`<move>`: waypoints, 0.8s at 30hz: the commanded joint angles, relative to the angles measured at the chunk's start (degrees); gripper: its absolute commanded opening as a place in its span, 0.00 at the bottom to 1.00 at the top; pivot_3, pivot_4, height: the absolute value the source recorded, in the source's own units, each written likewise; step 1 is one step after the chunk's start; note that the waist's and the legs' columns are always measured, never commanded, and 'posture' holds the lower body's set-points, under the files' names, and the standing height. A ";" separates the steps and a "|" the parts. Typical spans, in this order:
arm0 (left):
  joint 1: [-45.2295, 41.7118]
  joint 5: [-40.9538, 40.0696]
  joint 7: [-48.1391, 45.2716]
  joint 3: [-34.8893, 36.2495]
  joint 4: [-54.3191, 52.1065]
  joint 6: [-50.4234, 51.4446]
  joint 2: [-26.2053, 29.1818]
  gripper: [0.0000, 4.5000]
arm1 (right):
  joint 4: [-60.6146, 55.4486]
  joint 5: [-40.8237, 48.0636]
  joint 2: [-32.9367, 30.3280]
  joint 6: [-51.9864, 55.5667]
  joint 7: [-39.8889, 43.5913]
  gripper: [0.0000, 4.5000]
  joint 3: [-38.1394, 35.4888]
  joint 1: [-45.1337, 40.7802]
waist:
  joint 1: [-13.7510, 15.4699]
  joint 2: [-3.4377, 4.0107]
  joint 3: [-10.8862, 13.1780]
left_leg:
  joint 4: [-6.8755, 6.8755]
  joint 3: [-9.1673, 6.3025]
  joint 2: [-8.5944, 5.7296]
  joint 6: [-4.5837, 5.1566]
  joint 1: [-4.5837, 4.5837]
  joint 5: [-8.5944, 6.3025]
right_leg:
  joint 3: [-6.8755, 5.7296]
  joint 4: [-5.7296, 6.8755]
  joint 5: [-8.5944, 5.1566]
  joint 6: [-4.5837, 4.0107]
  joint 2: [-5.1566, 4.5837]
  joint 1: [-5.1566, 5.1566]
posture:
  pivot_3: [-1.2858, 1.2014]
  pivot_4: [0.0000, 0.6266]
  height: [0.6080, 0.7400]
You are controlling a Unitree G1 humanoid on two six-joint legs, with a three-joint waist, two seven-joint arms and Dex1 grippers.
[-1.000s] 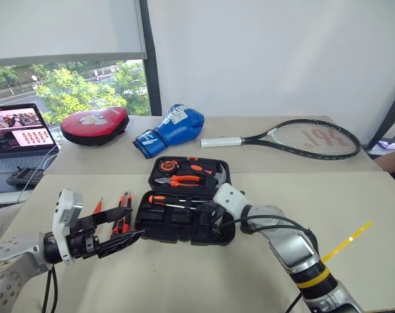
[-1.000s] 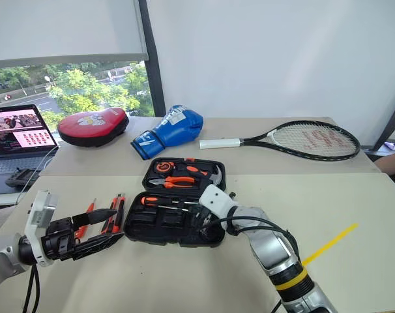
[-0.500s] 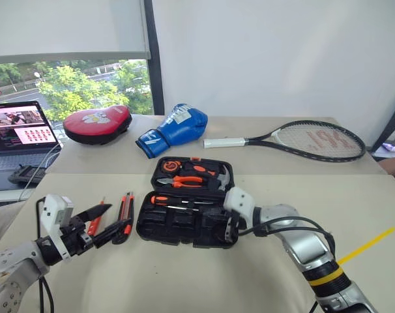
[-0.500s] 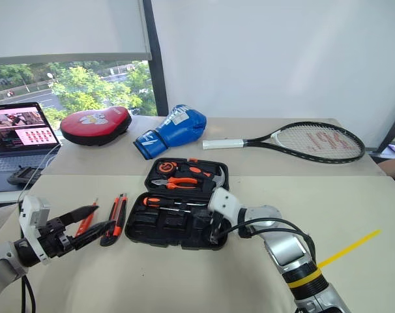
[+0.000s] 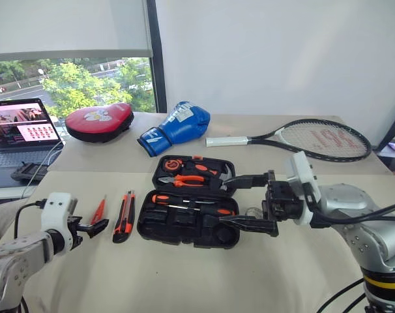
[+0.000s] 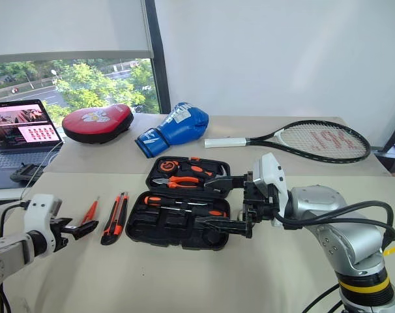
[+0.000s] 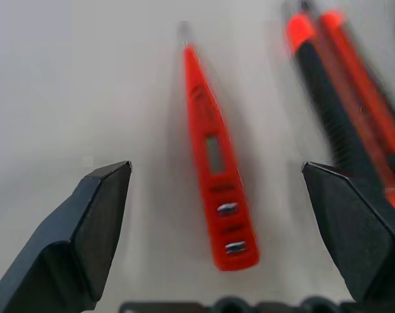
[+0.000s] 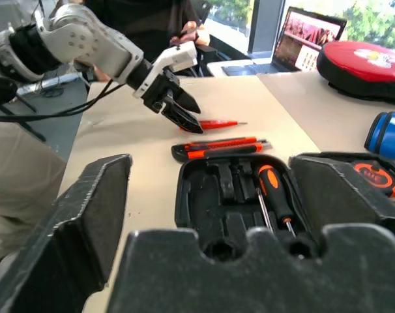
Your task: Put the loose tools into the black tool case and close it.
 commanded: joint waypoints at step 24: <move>-29.36 15.52 -55.17 -31.95 17.70 -40.68 9.26 0.10 | -14.31 3.76 -5.35 -0.62 -8.35 1.00 -14.04 19.44 | 1.28 -0.04 0.05 | 0.00 0.17 -0.25 0.10 -0.15 0.13 | -0.18 -0.09 0.00 -0.02 0.23 0.02 | 0.52 0.24 1.00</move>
